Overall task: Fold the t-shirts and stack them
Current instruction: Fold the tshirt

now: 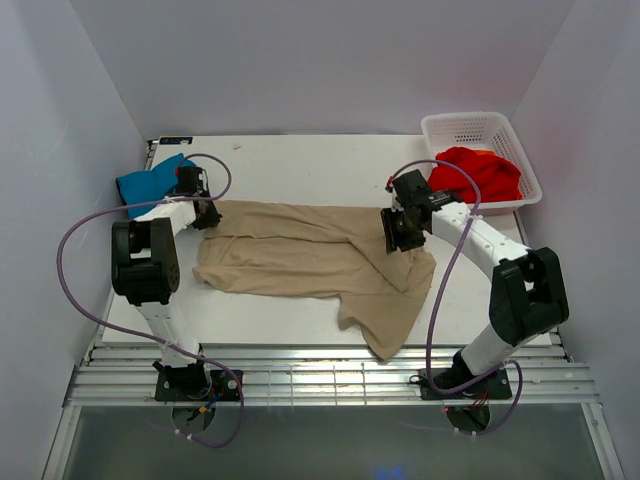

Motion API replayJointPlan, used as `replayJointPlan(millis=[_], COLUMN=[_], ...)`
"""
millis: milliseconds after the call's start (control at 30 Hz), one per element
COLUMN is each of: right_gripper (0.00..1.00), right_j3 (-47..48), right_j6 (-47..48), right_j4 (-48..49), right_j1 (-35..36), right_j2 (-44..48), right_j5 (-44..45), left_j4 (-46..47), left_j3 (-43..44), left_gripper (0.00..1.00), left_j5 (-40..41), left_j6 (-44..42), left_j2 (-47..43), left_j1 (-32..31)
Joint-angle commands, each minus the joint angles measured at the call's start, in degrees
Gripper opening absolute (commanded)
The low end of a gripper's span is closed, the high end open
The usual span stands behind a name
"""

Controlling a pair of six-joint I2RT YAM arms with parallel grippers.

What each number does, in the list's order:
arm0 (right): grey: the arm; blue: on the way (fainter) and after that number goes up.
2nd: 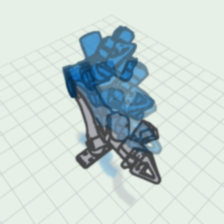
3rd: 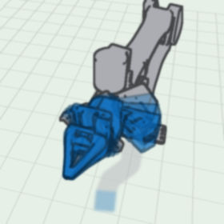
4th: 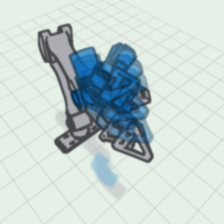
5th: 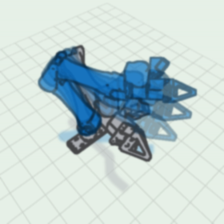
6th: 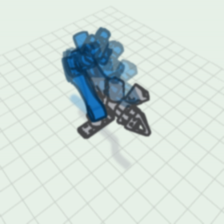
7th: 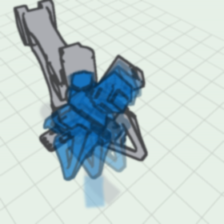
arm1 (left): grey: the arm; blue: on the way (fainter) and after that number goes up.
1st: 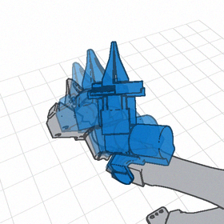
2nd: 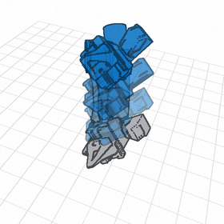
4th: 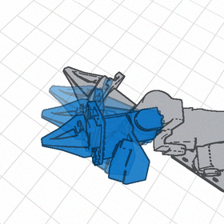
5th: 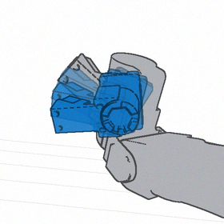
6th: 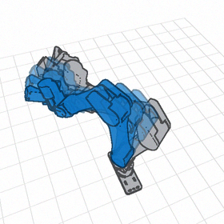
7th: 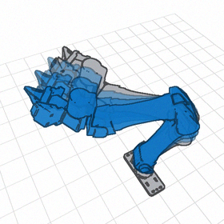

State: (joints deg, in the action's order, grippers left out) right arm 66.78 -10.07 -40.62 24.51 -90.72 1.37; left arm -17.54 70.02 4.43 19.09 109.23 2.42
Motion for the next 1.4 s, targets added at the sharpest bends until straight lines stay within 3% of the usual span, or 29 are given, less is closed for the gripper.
replayJointPlan(millis=[0, 467, 800, 1233, 1367], right_gripper=[0.46, 0.41, 0.39, 0.44, 0.39], right_j3=[5.1, 10.3, 10.7, 12.5, 12.1], right_j6=[0.0, 0.2, 1.2, 1.9, 1.8], right_j4=[8.8, 16.1, 16.2, 15.1, 15.1], right_j1=[0.3, 0.0, -0.3, -0.8, -0.9], right_j2=[-4.1, -18.3, -19.5, -20.0, -21.1], right_j5=[-0.6, -2.9, -1.6, 1.5, 0.4], left_j4=[-0.8, -0.8, -1.0, -0.9, -1.0], left_j3=[-1.3, -3.9, -4.1, -4.2, -4.1], left_gripper=[0.26, 0.27, 0.27, 0.27, 0.27], left_j5=[-0.9, -0.8, -0.8, -1.1, -1.1], left_j6=[0.6, 0.5, 0.2, 0.2, 0.1], left_j2=[-5.7, -8.4, -8.6, -8.2, -8.1], left_j1=[-0.1, -0.1, -0.1, -0.2, -0.1])
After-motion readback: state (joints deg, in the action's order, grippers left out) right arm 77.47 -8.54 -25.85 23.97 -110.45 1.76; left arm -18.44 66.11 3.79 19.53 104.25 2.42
